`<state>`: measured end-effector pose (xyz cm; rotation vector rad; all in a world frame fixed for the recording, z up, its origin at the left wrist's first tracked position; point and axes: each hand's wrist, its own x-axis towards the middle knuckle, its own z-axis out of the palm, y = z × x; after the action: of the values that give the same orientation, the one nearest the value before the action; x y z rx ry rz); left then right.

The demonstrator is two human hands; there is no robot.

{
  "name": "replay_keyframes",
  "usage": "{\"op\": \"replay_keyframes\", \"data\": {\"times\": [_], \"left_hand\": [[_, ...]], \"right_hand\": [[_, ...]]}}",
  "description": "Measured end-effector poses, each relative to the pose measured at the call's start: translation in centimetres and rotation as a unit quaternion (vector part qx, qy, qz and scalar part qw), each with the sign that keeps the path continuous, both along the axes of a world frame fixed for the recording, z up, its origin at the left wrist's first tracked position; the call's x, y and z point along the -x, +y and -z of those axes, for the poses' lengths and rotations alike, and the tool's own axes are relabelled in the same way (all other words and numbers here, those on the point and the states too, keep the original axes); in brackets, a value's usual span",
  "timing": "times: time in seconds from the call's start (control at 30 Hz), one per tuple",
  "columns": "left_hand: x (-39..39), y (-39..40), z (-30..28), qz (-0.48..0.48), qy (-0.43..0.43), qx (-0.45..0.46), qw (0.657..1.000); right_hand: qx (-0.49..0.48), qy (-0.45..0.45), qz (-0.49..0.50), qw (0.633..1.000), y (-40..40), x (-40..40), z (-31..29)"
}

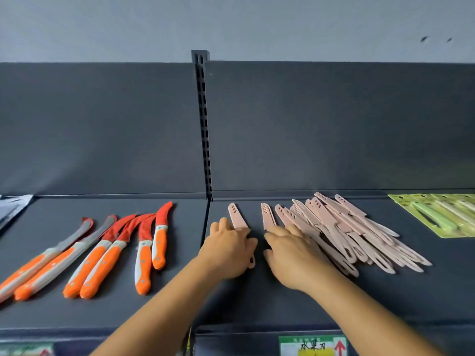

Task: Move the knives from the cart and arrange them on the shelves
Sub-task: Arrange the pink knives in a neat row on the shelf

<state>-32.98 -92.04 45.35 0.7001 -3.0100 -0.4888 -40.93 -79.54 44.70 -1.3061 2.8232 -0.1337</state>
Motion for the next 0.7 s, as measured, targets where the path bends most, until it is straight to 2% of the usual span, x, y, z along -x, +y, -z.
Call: {"op": "replay_keyframes", "data": {"times": [0.13,0.33,0.4,0.57,0.7], "left_hand": [[-1.2,-1.9,0.5,0.079,-0.012,0.044,0.996],[-1.7,-3.2,0.3,0.107,0.02,0.008,0.994],[-1.6,-3.2,0.6,0.089,0.035,-0.003,0.995],[-0.5,-1.8,0.0,-0.011,-0.002,0.016,1.0],[0.1,-1.0,-0.6,-0.048,-0.002,0.091,0.995]], "right_hand": [[0.036,-0.018,0.068,0.997,-1.3,0.1,-0.2],[0.037,0.018,0.126,0.991,-3.1,0.3,-0.8],[0.06,0.003,0.141,0.988,-3.5,0.3,-0.7],[0.071,0.009,0.138,0.988,-4.4,0.3,-0.1],[0.058,0.003,0.136,0.989,-4.6,0.1,-0.6]]}}
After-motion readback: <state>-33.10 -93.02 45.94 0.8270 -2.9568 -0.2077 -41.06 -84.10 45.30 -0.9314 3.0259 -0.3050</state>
